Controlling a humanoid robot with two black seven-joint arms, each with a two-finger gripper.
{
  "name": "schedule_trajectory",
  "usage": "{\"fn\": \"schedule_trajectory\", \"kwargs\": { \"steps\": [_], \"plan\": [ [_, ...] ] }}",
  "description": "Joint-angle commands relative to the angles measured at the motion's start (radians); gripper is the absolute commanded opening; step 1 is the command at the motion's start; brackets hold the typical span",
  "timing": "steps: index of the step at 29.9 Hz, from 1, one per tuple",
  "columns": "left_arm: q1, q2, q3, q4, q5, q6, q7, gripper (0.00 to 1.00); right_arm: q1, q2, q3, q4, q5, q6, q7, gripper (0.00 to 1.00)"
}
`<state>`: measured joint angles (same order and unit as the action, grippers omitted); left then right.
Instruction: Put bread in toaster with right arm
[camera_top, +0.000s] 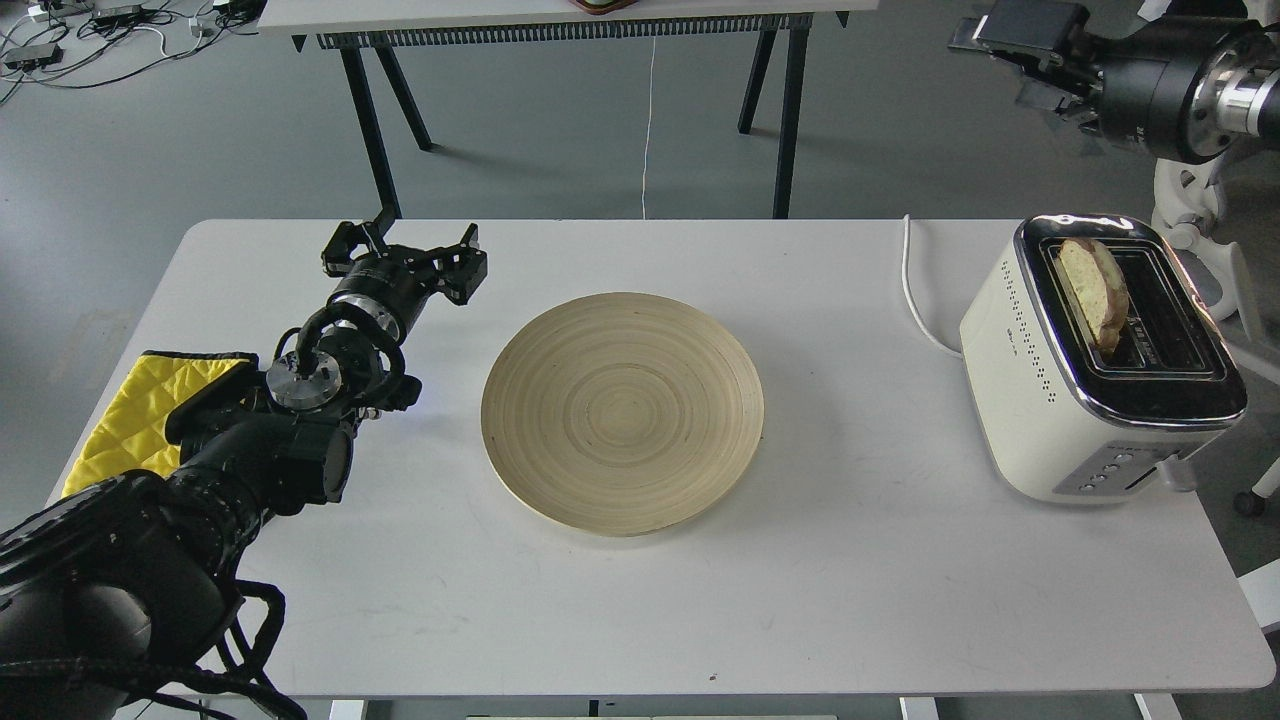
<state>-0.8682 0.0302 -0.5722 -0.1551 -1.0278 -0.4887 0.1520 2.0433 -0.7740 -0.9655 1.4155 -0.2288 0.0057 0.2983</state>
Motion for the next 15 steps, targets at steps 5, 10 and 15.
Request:
{"fn": "schedule_trajectory", "kwargs": {
  "steps": [5,10,15],
  "plan": [
    [0.000,0.000,0.000,0.000,0.000,0.000,0.000,1.00,-0.244,0.006,0.302,-0.004,0.012,-0.012,-0.002,0.98],
    [0.000,0.000,0.000,0.000,0.000,0.000,0.000,1.00,-0.481,0.012,0.629,-0.012,0.051,-0.110,0.001,0.98],
    [0.000,0.000,0.000,0.000,0.000,0.000,0.000,1.00,-0.731,0.132,0.901,-0.091,0.084,-0.130,0.040,0.98]
  ]
}}
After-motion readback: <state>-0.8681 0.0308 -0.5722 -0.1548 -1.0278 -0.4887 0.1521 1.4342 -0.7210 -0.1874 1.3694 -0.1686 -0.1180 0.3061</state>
